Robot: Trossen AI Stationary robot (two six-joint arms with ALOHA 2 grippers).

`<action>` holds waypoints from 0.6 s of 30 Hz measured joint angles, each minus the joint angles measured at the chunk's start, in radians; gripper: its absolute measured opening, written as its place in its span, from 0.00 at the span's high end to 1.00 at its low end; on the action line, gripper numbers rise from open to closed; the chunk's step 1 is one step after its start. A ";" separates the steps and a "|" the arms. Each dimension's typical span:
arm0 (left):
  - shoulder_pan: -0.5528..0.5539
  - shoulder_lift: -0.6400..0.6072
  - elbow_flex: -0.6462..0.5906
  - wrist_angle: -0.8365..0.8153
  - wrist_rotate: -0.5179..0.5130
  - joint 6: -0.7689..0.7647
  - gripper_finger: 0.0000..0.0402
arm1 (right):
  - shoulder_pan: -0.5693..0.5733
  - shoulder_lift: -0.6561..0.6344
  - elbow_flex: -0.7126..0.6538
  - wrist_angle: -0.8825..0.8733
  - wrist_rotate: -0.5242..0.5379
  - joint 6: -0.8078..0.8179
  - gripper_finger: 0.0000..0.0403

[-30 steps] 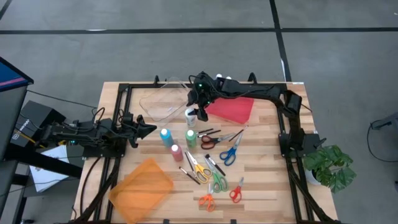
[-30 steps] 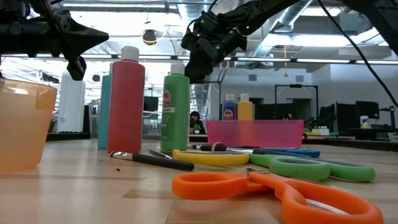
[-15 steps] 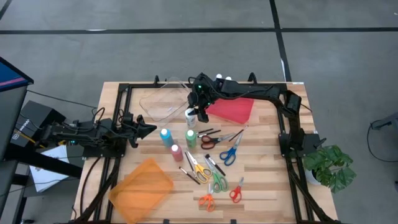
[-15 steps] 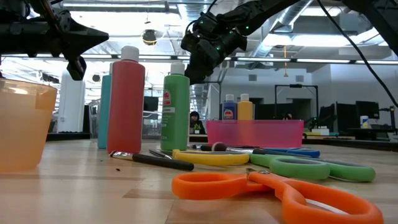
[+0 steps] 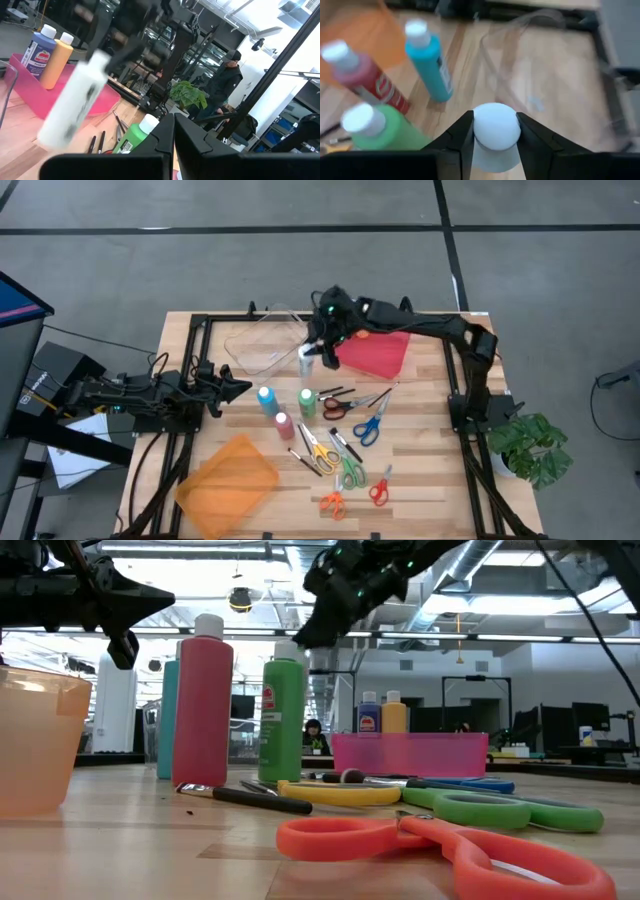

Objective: Pick & Place Paint Supplies
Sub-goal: Put the white paint bottle into the red bin

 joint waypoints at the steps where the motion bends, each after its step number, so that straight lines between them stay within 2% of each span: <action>1: 0.000 0.000 0.000 0.000 0.000 0.000 0.99 | -0.009 -0.019 0.000 -0.002 0.000 0.007 0.72; 4: 0.000 0.000 0.000 0.000 0.000 0.000 0.99 | -0.037 -0.082 0.000 -0.009 0.006 0.020 0.72; 9: 0.000 0.000 0.000 0.000 0.000 0.001 0.99 | -0.105 -0.196 0.002 -0.039 0.086 0.078 0.71; 18: 0.000 0.000 0.000 0.000 0.000 0.001 0.99 | -0.214 -0.257 -0.017 -0.195 0.136 0.122 0.71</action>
